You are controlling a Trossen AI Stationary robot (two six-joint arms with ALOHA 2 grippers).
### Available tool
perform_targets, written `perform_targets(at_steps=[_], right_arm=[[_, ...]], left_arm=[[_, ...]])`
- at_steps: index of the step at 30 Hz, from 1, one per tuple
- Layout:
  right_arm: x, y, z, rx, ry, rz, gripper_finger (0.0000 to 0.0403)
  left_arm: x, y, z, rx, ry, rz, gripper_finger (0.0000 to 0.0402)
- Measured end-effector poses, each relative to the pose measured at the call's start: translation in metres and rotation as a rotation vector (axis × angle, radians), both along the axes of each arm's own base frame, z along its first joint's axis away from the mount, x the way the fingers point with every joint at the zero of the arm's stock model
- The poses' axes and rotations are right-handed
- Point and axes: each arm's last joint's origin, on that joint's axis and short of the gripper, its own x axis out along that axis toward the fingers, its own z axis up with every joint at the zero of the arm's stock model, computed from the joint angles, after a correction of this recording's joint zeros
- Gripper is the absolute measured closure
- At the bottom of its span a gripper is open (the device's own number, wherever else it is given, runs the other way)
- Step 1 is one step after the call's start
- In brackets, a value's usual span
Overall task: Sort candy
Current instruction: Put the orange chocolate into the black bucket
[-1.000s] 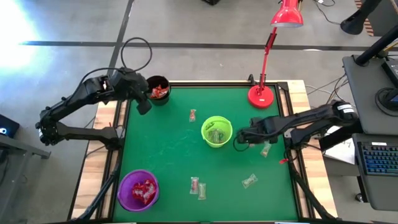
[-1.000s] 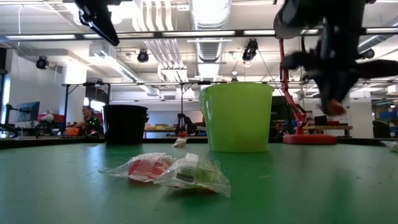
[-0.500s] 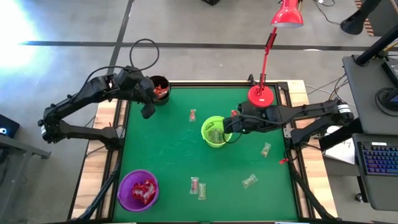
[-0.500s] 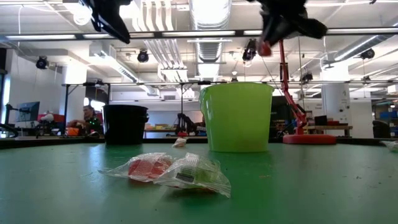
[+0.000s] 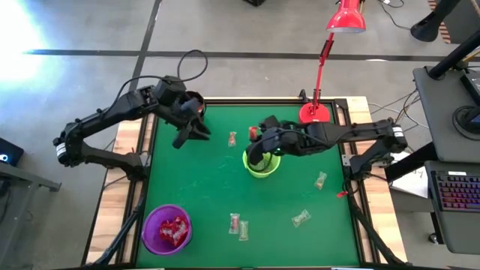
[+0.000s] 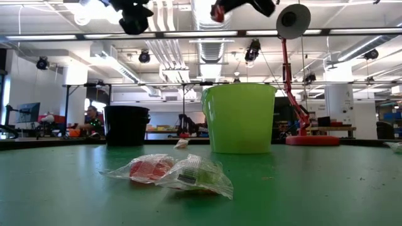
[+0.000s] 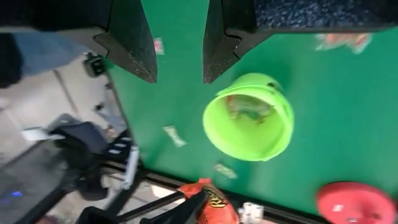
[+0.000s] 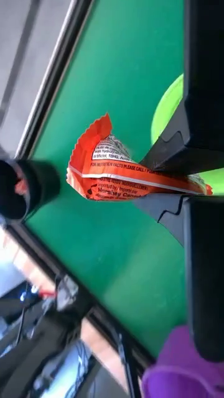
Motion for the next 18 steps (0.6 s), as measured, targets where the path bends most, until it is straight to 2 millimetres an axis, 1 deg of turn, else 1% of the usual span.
perform_targets(at_steps=[5, 8, 10, 15, 18], right_arm=[[0.021, 0.003, 0.011, -0.032, -0.039, 0.104, 0.0383], [0.033, 0.006, 0.015, -0.044, -0.049, 0.174, 0.0383], [0.04, 0.006, 0.018, -0.053, -0.051, 0.187, 0.0383], [0.047, 0.007, 0.026, -0.08, -0.03, 0.21, 0.0383], [0.05, 0.007, 0.03, -0.089, -0.038, 0.216, 0.0383]], left_arm=[[0.007, 0.001, -0.003, -0.051, -0.035, -0.097, 0.029], [0.012, 0.003, -0.005, -0.06, -0.044, -0.109, 0.029], [0.014, 0.004, -0.005, -0.056, -0.052, -0.109, 0.029], [0.014, 0.004, -0.004, -0.066, -0.067, -0.127, 0.0288], [0.013, 0.001, -0.002, -0.132, -0.104, -0.215, 0.0277]])
